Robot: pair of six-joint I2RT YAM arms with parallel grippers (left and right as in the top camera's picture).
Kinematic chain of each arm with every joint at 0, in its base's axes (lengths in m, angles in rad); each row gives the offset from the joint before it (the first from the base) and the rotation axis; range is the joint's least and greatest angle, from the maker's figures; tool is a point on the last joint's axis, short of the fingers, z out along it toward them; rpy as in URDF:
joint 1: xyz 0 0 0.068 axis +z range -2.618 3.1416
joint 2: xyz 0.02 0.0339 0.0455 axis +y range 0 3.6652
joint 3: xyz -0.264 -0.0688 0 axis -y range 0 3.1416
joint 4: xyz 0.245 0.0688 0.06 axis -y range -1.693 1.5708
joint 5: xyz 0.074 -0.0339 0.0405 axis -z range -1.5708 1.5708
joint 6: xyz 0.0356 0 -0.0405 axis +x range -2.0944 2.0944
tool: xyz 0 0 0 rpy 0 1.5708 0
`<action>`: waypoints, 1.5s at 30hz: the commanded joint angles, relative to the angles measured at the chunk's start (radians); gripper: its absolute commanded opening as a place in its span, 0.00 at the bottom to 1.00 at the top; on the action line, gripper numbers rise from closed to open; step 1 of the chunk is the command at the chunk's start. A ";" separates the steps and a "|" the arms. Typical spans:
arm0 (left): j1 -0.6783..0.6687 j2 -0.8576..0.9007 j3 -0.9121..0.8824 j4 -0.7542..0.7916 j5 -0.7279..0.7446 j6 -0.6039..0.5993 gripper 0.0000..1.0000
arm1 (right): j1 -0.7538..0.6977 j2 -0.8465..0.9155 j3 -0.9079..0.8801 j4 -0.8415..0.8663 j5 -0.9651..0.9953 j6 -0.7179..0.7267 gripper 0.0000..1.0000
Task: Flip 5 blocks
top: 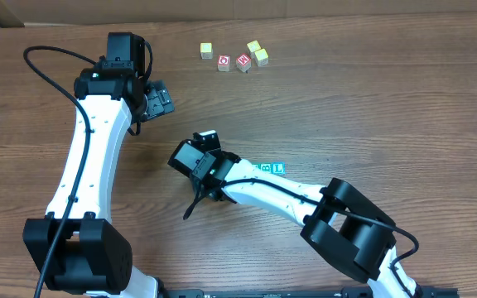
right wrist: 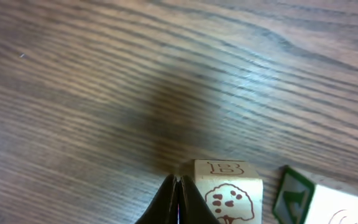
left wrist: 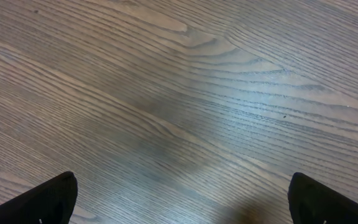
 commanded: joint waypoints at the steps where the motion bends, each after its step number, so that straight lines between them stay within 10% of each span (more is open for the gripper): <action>1: 0.005 -0.005 0.013 0.000 -0.015 0.011 1.00 | -0.018 0.011 0.023 -0.002 0.021 0.014 0.05; 30: 0.005 -0.005 0.013 0.000 -0.015 0.011 1.00 | -0.029 -0.050 0.052 -0.039 0.049 0.070 0.05; 45: 0.005 -0.005 0.013 0.001 -0.015 0.011 1.00 | -0.329 -0.492 0.051 -0.402 -0.048 0.070 0.08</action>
